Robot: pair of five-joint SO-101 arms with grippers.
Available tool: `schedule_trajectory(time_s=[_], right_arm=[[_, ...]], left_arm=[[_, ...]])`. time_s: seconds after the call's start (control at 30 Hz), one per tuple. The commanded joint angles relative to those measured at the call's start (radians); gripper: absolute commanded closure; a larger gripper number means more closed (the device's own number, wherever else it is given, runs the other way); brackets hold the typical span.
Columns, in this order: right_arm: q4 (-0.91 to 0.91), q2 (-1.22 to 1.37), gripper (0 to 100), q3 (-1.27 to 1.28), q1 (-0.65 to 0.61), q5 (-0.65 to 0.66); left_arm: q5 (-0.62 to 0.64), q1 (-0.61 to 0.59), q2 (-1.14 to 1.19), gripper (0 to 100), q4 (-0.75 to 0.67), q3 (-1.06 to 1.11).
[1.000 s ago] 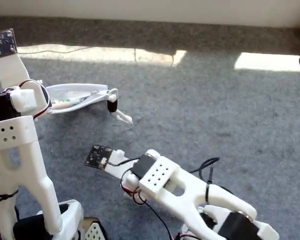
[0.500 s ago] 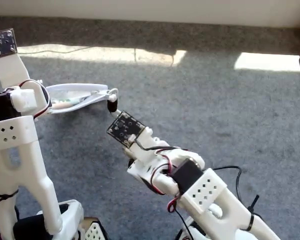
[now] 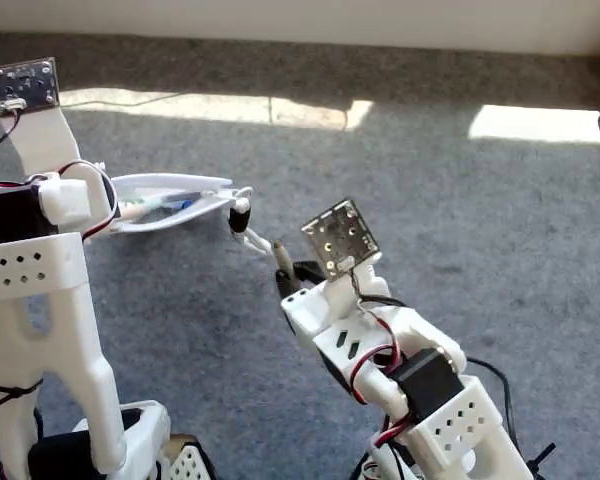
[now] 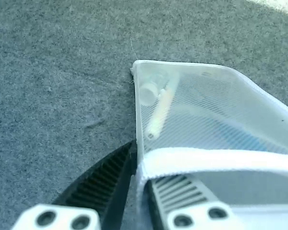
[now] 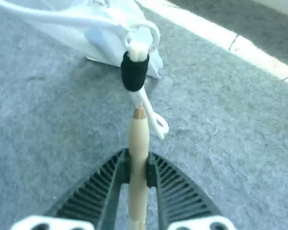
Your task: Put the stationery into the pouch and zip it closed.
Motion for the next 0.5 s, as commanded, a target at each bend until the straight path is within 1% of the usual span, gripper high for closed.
schedule_trajectory(time_s=[0.0, 0.27, 0.4, 0.47], right_arm=[[-0.116, -0.073, 97.6, 0.024, 0.033, -0.055], [-0.251, -0.252, 97.6, 0.137, 0.059, -0.066], [-0.326, -0.315, 97.6, 0.200, 0.058, -0.064], [-0.375, -0.334, 97.6, 0.232, 0.058, -0.064]], left_arm=[[0.003, 0.056, -0.022, 98, 0.006, -0.044], [0.005, 0.148, -0.022, 98, 0.015, -0.050], [0.008, 0.157, -0.031, 99, 0.015, -0.050], [0.008, 0.157, -0.071, 99, 0.017, -0.044]])
